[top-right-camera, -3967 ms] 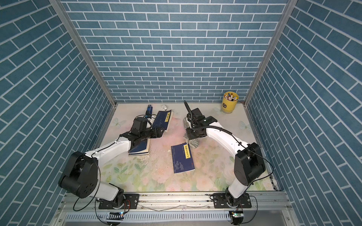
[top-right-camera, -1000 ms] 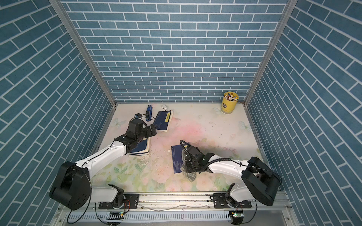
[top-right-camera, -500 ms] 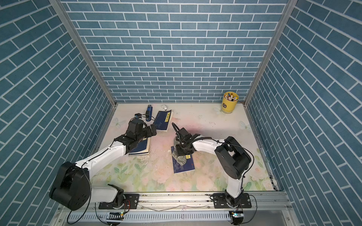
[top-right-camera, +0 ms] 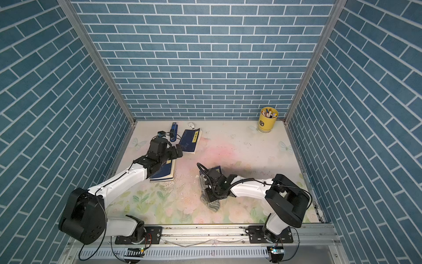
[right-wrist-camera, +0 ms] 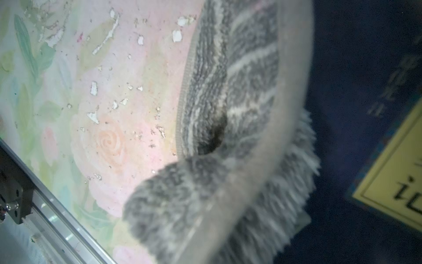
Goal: Wipe the cover of the book
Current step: Wipe the dirt from the cover of the book.
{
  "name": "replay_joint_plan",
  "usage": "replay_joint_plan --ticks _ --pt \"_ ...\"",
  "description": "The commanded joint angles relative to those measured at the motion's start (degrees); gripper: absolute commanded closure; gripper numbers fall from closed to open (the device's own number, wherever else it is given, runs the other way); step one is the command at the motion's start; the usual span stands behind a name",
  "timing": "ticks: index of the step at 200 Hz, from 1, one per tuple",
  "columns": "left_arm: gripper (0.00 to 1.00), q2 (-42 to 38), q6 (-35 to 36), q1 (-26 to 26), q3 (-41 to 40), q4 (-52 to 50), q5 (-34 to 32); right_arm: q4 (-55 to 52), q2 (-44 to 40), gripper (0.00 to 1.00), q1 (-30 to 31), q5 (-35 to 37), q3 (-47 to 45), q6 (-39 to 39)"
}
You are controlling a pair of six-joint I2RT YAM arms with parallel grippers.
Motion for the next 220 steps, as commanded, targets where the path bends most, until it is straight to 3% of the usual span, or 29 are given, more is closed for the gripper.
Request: replay_joint_plan --ticks 1,34,64,148,220 --pt "0.00 0.8 0.8 0.3 2.0 -1.0 -0.2 -11.2 8.6 0.98 -4.7 3.1 1.0 -1.3" --pt "0.00 -0.5 0.6 0.3 1.6 -1.7 -0.6 -9.8 18.3 0.98 -12.3 2.3 12.1 -6.5" --pt "0.01 -0.9 0.5 0.3 1.4 -2.1 -0.6 -14.0 22.8 0.99 -12.7 2.2 20.9 -11.2" --pt "0.00 0.9 0.7 0.4 3.7 -2.2 -0.7 -9.0 12.3 0.98 -4.7 -0.6 5.3 -5.3" --pt "0.00 -0.9 0.5 0.5 2.8 -3.1 -1.3 -14.1 25.5 0.99 -11.6 0.6 24.5 -12.7"
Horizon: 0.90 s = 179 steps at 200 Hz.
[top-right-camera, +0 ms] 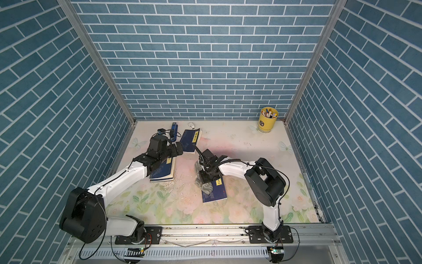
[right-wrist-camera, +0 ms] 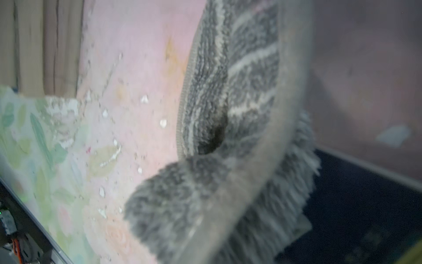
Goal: Wipe the cover of the book
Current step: Wipe the dirt from the cover of the book.
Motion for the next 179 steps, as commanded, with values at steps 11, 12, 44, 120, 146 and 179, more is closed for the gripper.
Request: replay_joint_plan --ticks 11,12,44,120,146,179 --pt "0.00 -1.6 0.4 0.4 0.1 -1.9 -1.3 -9.7 6.8 0.99 -2.0 3.9 1.4 -4.8" --pt "0.00 -1.6 0.4 0.4 0.1 -2.0 -1.3 -9.6 6.8 0.99 -1.9 3.8 1.3 -4.8" --pt "0.00 -1.7 0.1 0.6 -0.5 -1.0 -1.1 -10.2 2.5 0.99 0.9 3.2 -4.2 -5.1" --pt "0.00 3.1 -0.1 0.7 2.0 0.1 -0.4 -7.5 -13.2 0.98 12.1 3.0 -24.7 6.8" --pt "0.00 3.8 0.1 0.8 2.1 0.0 -0.4 -7.0 -13.9 0.98 10.5 3.7 -24.3 4.9" --pt "0.00 2.9 -0.1 0.9 1.0 -0.4 -0.9 -6.0 -7.2 0.98 5.0 3.1 -18.5 0.0"
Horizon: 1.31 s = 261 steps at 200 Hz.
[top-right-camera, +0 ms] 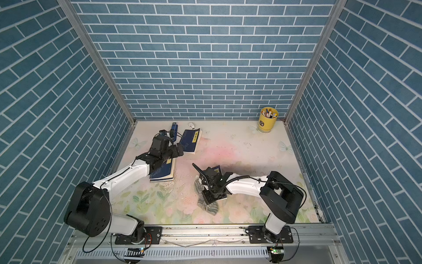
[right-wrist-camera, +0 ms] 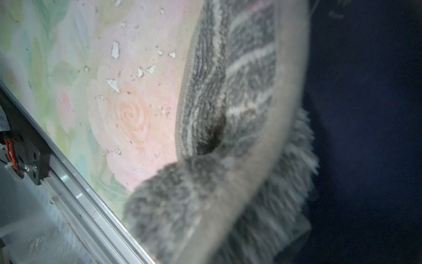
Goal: Wipe the cover of the book
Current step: Wipe the dirt from the cover of the book.
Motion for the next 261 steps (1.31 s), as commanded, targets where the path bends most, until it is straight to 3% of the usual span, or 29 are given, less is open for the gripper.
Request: replay_joint_plan --ticks 1,36,82,123,154,190,225,261 --pt "0.00 -0.4 0.1 0.4 0.3 0.1 -0.8 -6.9 8.2 0.98 -4.9 6.0 1.0 -3.3" --pt "0.00 -2.4 -0.2 0.4 -0.6 -0.7 -1.1 -6.8 18.2 0.99 -11.2 5.3 11.5 -7.3" --pt "0.00 -2.4 -0.7 0.5 -0.6 -0.9 -0.8 -10.5 23.7 0.98 -12.1 6.6 21.7 -10.9" --pt "0.00 -1.6 -0.4 0.5 -0.2 -0.5 -0.4 -8.3 13.4 0.98 -11.2 5.1 7.8 -6.5" --pt "0.00 -0.1 0.3 0.5 1.0 -0.7 -0.4 -6.9 4.3 0.97 -5.8 3.4 -4.8 0.0" --pt "0.00 1.5 0.2 0.5 1.9 0.1 0.5 -6.9 0.2 0.96 -6.7 6.3 -8.5 4.0" --pt "0.00 0.8 0.4 0.4 1.7 -0.8 0.6 -5.6 9.0 0.96 -14.8 8.6 0.6 -1.0" --pt "0.00 -1.1 0.3 0.5 0.7 -1.8 0.6 -9.0 18.4 0.95 -16.3 9.1 15.9 -5.3"
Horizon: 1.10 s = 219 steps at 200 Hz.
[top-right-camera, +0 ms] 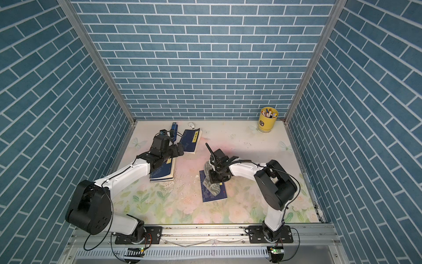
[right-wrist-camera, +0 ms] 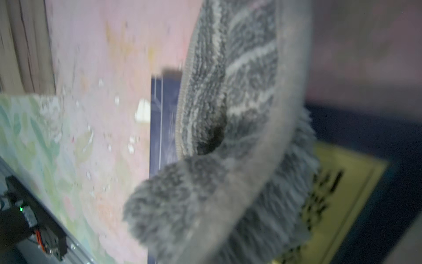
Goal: Wipe the cover of the book
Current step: Wipe the dirt from the cover of the book.
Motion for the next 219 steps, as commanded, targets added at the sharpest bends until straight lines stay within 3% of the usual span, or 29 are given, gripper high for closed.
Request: replay_joint_plan --ticks 1,19,40,69,103,129,158,187,219 --pt "0.00 -2.0 0.5 0.3 0.1 -1.3 0.3 -8.7 8.4 0.95 -0.9 8.7 3.7 -4.3" --pt "0.00 -2.5 0.2 0.4 -0.4 -1.2 0.4 -9.5 7.8 0.95 -0.5 8.9 3.1 -4.4" --pt "0.00 -2.0 0.2 0.3 -0.4 -0.7 0.9 -9.8 2.9 0.95 1.2 11.1 -4.2 -2.6" --pt "0.00 0.1 0.9 0.4 1.9 -1.1 1.4 -10.5 -5.8 0.94 5.9 12.0 -16.5 5.6" --pt "0.00 1.3 1.1 0.4 2.8 -0.3 1.8 -12.1 -11.1 0.93 7.4 13.3 -22.7 11.4" --pt "0.00 1.6 1.1 0.4 3.1 -0.6 2.0 -10.4 -8.9 0.92 4.8 14.4 -19.6 8.2" --pt "0.00 -0.3 1.2 0.4 1.9 -1.9 1.0 -9.9 -1.4 0.93 -1.3 15.1 -9.4 1.2" --pt "0.00 -2.6 1.2 0.3 0.6 -3.2 0.7 -11.7 3.6 0.93 -2.7 13.7 -0.6 -2.7" --pt "0.00 -2.6 0.8 0.4 0.3 -3.4 -0.2 -13.0 0.1 0.93 -2.3 13.2 -5.4 -2.6"
